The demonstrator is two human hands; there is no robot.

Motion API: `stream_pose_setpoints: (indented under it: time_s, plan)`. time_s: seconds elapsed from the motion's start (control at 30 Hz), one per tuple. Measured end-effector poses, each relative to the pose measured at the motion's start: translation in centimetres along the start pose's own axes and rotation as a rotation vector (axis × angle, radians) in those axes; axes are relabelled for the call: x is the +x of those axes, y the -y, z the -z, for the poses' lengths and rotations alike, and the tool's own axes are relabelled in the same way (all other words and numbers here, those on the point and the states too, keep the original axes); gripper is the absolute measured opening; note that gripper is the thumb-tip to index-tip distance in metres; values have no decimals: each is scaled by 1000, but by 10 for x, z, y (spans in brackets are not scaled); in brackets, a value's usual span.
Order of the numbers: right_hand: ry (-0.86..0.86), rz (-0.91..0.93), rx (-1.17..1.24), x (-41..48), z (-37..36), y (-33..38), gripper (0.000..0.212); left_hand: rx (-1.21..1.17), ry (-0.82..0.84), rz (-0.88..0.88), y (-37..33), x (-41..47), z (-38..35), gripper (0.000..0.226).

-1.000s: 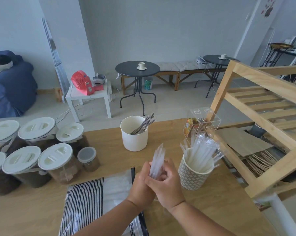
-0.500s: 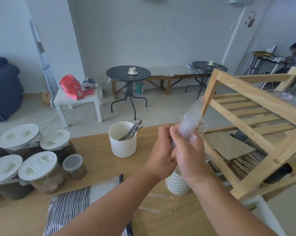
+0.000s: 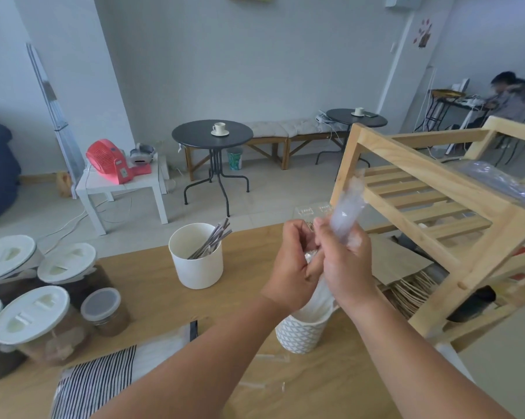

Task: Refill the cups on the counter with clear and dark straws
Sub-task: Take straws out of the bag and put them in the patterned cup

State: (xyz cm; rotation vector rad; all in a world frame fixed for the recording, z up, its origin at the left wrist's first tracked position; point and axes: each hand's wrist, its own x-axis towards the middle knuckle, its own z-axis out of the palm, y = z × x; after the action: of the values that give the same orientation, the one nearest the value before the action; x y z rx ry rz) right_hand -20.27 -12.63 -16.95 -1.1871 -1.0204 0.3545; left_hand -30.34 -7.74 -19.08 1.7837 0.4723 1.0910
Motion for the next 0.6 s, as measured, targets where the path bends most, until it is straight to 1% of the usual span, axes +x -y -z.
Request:
stream_pose_setpoints:
  time_s: [0.07, 0.13, 0.2, 0.27, 0.3, 0.37, 0.43, 0.47, 0.5, 0.53, 0.57, 0.6]
  plan:
    - [-69, -40, 27, 2, 8, -8, 44, 8, -23, -25, 4, 0, 5, 34]
    - [-121, -86, 74, 7, 14, -9, 41, 14, -51, -28, 8, -1, 9, 42]
    - [-152, -82, 95, 14, 19, -6, 35, 65, -84, -60, 10, -4, 15, 39]
    - [-176, -41, 126, 21, 23, -1, 28, 218, -110, -147, 16, -8, 27, 29]
    - [-187, -26, 142, 24, 24, 2, 25, 342, -84, -204, 20, -10, 36, 26]
    - [-189, 16, 128, 28, 24, 8, 30, 617, 44, -283, 27, -16, 49, 21]
    - [-188, 34, 111, 30, 23, 11, 28, 791, 172, -280, 33, -23, 54, 17]
    - [-182, 44, 99, 30, 21, 12, 21, 831, 206, -274, 36, -27, 54, 19]
    - [-159, 51, 79, 28, 18, 11, 20, 840, 212, -265, 39, -29, 54, 21]
    - [-132, 51, 38, 25, 15, 9, 31, 823, 191, -247, 40, -31, 53, 20]
    - [-94, 47, 2, 21, 10, 5, 37, 786, 160, -222, 38, -31, 53, 19]
    - [-57, 38, -13, 17, 5, -1, 35, 742, 133, -197, 37, -31, 54, 19]
